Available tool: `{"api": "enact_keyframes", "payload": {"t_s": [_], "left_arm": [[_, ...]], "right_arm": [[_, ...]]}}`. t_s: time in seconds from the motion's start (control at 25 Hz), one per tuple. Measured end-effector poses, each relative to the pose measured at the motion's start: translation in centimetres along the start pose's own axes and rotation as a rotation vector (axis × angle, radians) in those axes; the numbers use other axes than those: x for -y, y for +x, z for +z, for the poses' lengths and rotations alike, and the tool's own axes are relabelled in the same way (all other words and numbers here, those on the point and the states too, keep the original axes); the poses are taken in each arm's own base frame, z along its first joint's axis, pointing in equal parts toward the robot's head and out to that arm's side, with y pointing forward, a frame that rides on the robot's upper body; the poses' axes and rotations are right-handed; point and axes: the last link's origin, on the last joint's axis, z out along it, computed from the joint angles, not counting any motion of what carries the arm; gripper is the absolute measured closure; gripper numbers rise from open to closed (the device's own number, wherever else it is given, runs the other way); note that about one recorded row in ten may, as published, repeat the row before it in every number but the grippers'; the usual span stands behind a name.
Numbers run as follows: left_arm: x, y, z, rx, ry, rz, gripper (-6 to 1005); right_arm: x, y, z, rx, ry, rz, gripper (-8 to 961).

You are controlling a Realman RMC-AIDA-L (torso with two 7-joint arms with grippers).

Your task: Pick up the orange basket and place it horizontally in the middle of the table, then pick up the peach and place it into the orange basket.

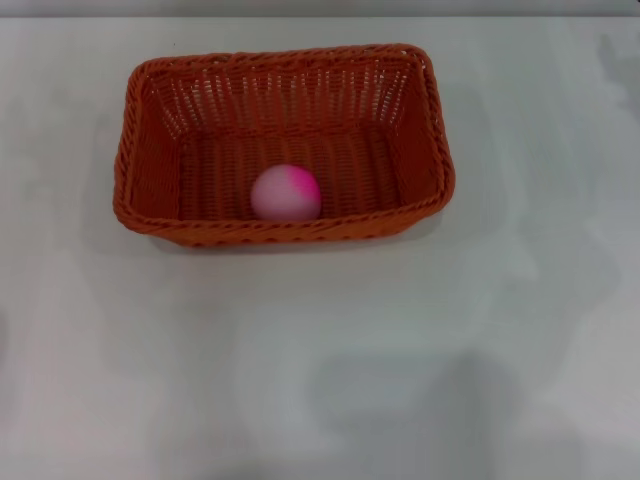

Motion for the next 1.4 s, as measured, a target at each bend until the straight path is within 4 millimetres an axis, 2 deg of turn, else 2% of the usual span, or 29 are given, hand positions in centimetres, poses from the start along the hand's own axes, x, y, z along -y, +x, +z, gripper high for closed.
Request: {"api": "enact_keyframes", "payload": {"t_s": [0.24,0.4,0.6,1.04,1.4], "left_arm": [[-1.2,-1.3,-0.1,-0.126,-0.084,0.01,449],[-1.5,-2.2,-0.4,-0.178,-0.121,0.009,448],[-2.0,-3.4,-1.2,-0.281,-0.185,0.015,449],[-1.5,-4.9,-2.6,-0.423,-0.226,-0.022,450],[-0.4,-6.5,-2.7,-0.42,-0.185,-0.067,450]], "right_arm": [[0.0,1.7,-0.1,0.02,0.002,-0.071,415],[-0.7,3.2,-0.8,0.128,-0.053,-0.06,416],[-0.9,3.6,-1.8,0.258,-0.059,-0.034,415],[-1.3,4.9,-2.9,0.317,-0.05,-0.02,415],[-1.5,5.2,-2.5,0.284,-0.027,0.027,416]]}}
